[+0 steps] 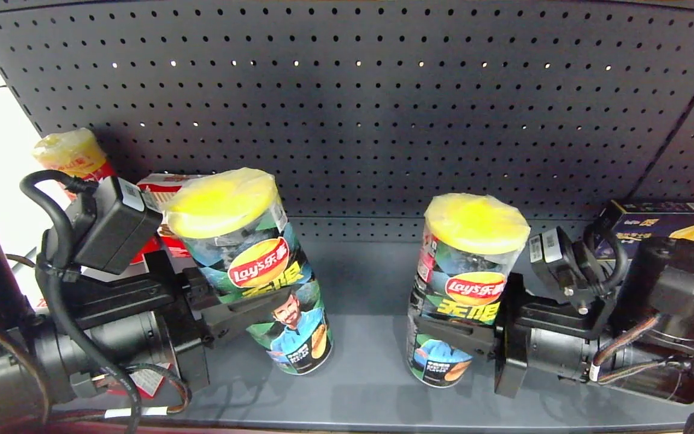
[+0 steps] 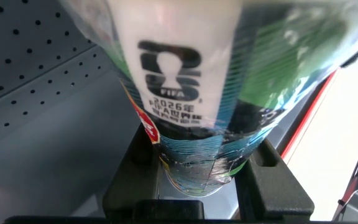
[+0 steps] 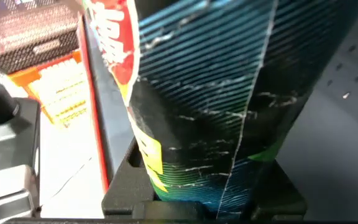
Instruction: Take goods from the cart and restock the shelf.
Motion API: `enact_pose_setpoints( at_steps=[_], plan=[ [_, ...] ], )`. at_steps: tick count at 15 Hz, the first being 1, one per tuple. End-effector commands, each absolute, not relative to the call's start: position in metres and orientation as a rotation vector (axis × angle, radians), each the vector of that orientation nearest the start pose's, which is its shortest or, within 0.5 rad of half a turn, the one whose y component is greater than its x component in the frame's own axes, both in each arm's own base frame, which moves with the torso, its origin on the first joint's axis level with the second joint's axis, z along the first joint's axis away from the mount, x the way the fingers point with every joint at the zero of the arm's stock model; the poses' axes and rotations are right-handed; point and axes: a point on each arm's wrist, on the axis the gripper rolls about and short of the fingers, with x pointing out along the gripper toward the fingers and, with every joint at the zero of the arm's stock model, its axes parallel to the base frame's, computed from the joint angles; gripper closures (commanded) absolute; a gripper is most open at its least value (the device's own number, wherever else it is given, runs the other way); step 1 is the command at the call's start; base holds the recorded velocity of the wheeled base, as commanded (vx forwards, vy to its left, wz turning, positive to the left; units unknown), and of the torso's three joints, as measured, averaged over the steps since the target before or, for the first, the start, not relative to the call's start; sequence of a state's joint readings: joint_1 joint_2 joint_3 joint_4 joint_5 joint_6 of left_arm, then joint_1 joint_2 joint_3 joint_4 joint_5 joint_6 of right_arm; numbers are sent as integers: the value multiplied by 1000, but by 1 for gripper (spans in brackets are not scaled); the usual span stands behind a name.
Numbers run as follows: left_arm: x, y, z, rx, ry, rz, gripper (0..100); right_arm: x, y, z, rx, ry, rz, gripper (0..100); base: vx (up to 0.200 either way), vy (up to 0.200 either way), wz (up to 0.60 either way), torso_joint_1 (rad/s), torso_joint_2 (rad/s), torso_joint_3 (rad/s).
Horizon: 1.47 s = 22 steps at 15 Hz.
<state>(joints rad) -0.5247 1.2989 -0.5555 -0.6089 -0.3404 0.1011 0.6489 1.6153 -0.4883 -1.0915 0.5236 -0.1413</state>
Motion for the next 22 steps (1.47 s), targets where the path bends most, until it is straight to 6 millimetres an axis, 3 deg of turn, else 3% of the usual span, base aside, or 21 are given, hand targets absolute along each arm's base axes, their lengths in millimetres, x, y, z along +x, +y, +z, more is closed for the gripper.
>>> enact_pose_setpoints(
  at_steps=[1, 11, 12, 18, 22],
  plan=[
    [169, -106, 212, 108, 95, -869, 100, 196, 165, 161, -129, -10, 1184, 100, 0, 0, 0, 0, 0, 0],
    [168, -106, 210, 105, 106, -869, 100, 204, 193, 150, -137, -20, 1190, 100, 0, 0, 0, 0, 0, 0],
    [168, -106, 210, 105, 106, -869, 100, 204, 193, 150, -137, -20, 1190, 0, 0, 0, 0, 0, 0, 0],
    [168, -106, 210, 107, 104, -867, 100, 189, 171, 157, -138, -37, 1143, 0, 0, 0, 0, 0, 0, 0],
    [167, -105, 211, 109, 97, -869, 100, 160, 118, 190, -128, -174, 1021, 0, 0, 0, 0, 0, 0, 0]
  ],
)
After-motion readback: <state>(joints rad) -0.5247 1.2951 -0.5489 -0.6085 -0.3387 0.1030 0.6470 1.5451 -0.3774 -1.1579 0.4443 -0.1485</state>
